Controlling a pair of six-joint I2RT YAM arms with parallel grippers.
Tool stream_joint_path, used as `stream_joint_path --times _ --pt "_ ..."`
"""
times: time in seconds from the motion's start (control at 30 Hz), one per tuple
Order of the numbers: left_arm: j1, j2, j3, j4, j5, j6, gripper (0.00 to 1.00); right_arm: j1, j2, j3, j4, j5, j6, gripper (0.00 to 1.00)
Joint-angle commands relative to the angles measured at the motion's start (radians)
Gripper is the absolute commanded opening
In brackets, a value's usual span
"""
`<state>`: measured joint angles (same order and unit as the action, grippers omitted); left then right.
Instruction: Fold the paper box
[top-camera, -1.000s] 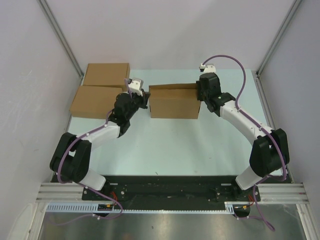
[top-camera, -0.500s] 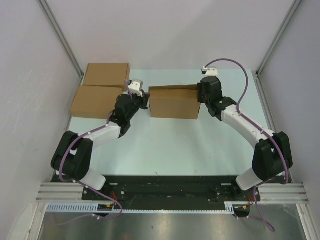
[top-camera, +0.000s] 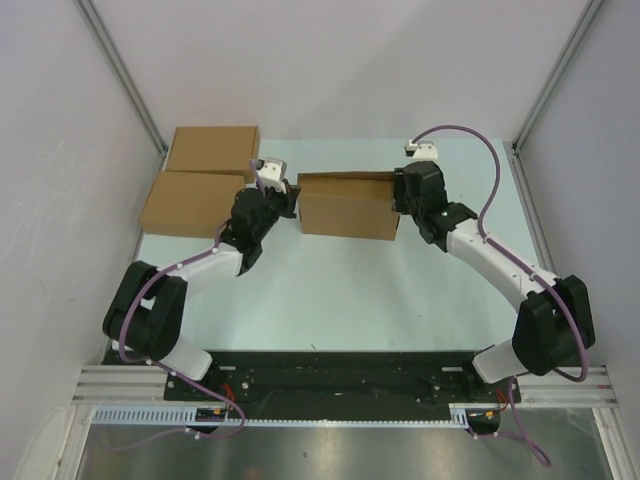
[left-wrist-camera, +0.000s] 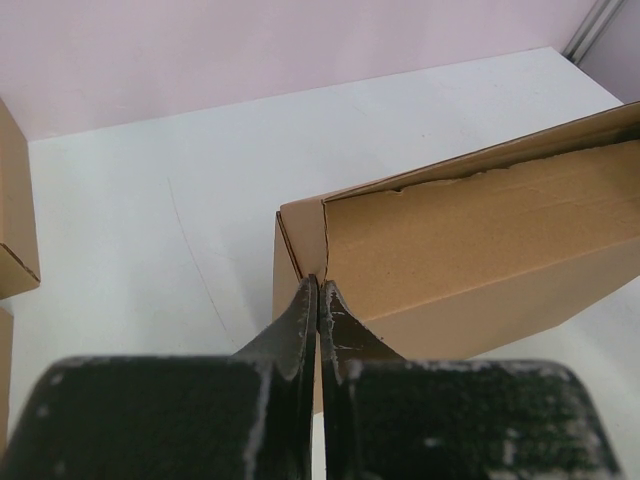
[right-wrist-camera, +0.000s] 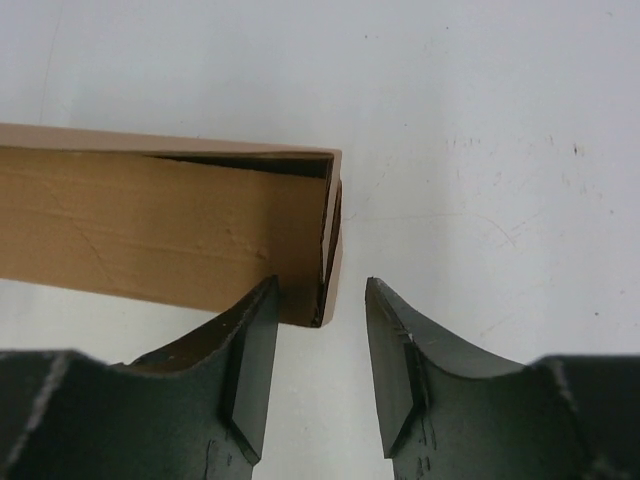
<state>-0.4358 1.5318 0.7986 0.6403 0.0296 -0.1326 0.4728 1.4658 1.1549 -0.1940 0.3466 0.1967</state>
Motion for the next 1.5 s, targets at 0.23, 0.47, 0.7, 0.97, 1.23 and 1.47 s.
stream_joint_path --times 0.23,0.47,0.7,0.97,1.23,1.47 --pt "-0.023 0.056 -0.012 -0.237 0.039 -0.029 0.00 0.012 -0.079 -0.014 0.016 0.074 -0.028 0.36" --pt "-0.023 0.056 -0.010 -0.240 0.043 -0.025 0.00 -0.010 -0.067 -0.014 0.062 0.075 -0.040 0.29" --pt "-0.023 0.057 -0.007 -0.240 0.047 -0.024 0.00 -0.008 -0.073 -0.014 0.114 0.071 -0.045 0.28" --pt "-0.023 0.059 -0.006 -0.241 0.049 -0.019 0.00 0.010 -0.082 -0.014 0.128 0.077 -0.037 0.36" --pt "-0.023 0.057 -0.001 -0.248 0.052 -0.021 0.00 0.009 -0.053 -0.014 0.136 0.060 -0.040 0.32" --pt "-0.026 0.060 -0.002 -0.248 0.053 -0.019 0.00 0.001 -0.015 -0.015 0.166 0.055 -0.051 0.21"
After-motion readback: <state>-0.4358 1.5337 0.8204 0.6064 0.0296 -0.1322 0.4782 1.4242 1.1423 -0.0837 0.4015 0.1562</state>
